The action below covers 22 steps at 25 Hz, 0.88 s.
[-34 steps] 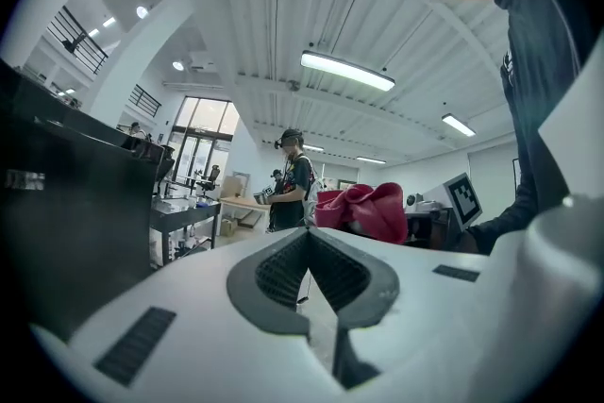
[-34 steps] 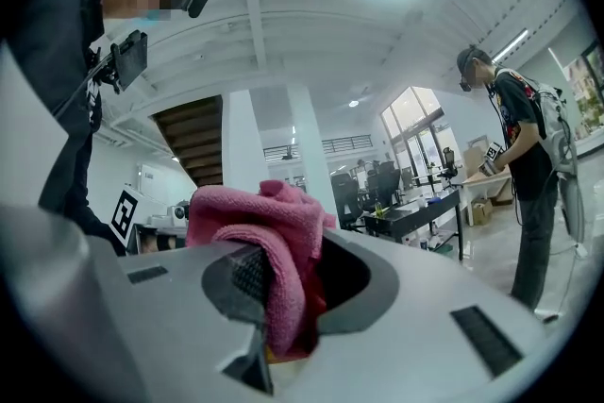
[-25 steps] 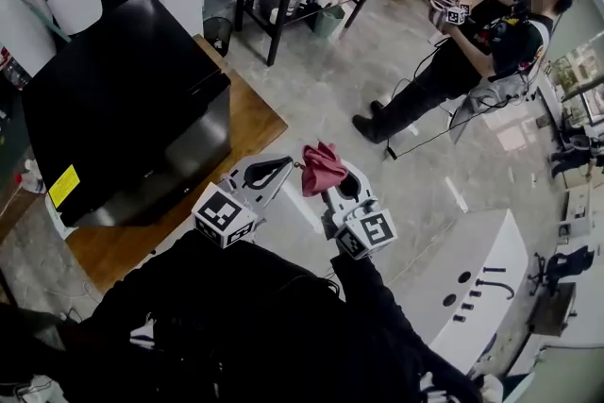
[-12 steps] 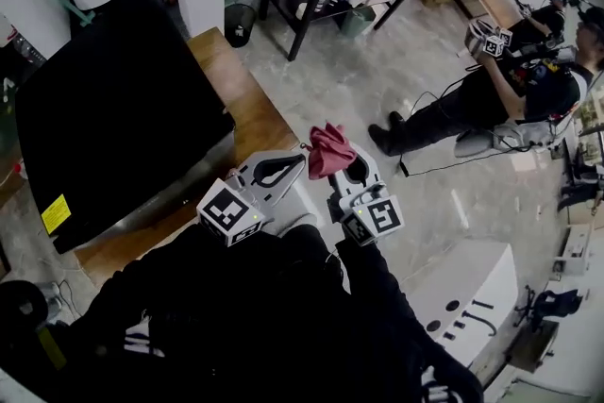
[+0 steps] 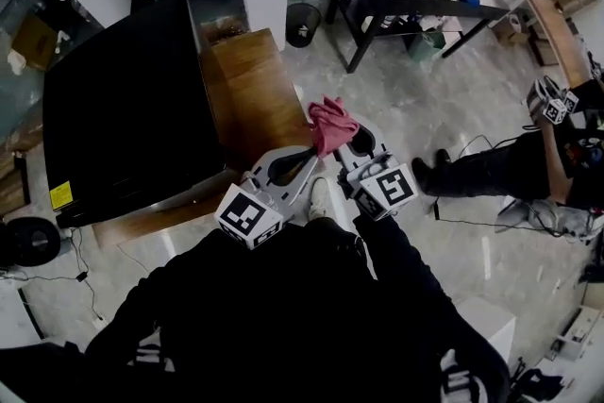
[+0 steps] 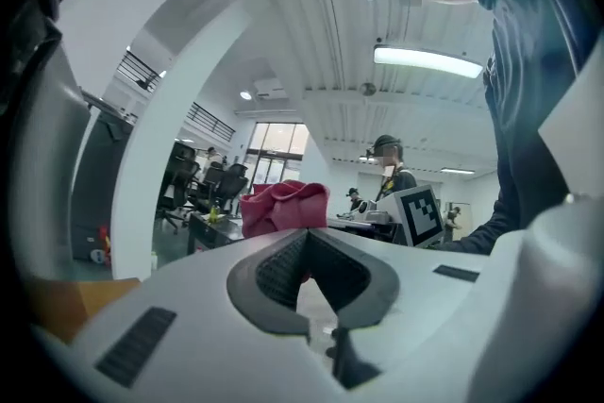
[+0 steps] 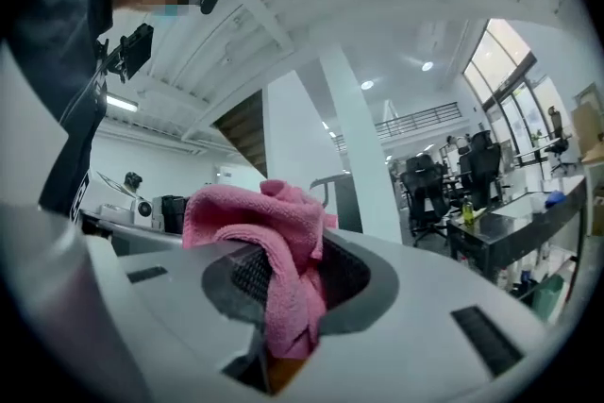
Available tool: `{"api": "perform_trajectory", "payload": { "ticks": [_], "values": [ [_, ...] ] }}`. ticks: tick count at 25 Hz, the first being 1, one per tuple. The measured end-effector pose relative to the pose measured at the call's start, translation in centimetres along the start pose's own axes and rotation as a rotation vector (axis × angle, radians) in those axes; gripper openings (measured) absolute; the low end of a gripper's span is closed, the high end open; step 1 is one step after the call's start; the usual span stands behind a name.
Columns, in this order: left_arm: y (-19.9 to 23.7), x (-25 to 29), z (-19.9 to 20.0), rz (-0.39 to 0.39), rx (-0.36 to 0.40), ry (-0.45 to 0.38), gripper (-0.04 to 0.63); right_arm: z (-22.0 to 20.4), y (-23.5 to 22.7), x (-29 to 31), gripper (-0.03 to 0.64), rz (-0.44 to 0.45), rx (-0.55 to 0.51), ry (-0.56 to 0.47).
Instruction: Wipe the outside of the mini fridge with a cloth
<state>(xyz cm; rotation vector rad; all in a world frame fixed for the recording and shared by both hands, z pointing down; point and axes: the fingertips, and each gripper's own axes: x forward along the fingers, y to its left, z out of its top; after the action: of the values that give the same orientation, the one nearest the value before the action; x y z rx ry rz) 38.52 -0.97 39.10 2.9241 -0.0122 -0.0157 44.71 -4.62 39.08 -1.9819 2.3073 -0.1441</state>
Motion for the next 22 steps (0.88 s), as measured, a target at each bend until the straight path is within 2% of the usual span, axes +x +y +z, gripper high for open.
{"api": "perform_trajectory", "payload": {
  "ticks": [4, 7, 11, 13, 16, 22],
  "values": [
    [2.6, 3.2, 0.9, 0.187, 0.002, -0.010, 0.005, 0.9, -3.1, 4.4, 0.091, 0.191, 0.009, 0.009],
    [4.5, 5.2, 1.4, 0.325, -0.006, -0.043, 0.005, 1.0, -4.8, 8.3, 0.091, 0.314, -0.029, 0.027],
    [7.1, 5.1, 1.0, 0.529, 0.013, -0.088, 0.005, 0.9, -3.2, 14.3, 0.091, 0.497, -0.095, 0.023],
    [8.3, 4.5, 0.9, 0.621, 0.012, -0.107, 0.005, 0.9, -1.8, 17.2, 0.091, 0.562, -0.136, 0.023],
    [9.6, 4.1, 1.7, 0.713, 0.024, -0.132, 0.005, 1.4, -0.1, 20.9, 0.091, 0.617, -0.202, 0.015],
    [11.8, 3.1, 3.1, 0.818, 0.043, -0.180, 0.005, 1.0, 3.3, 26.9, 0.091, 0.694, -0.343, 0.015]
  ]
}}
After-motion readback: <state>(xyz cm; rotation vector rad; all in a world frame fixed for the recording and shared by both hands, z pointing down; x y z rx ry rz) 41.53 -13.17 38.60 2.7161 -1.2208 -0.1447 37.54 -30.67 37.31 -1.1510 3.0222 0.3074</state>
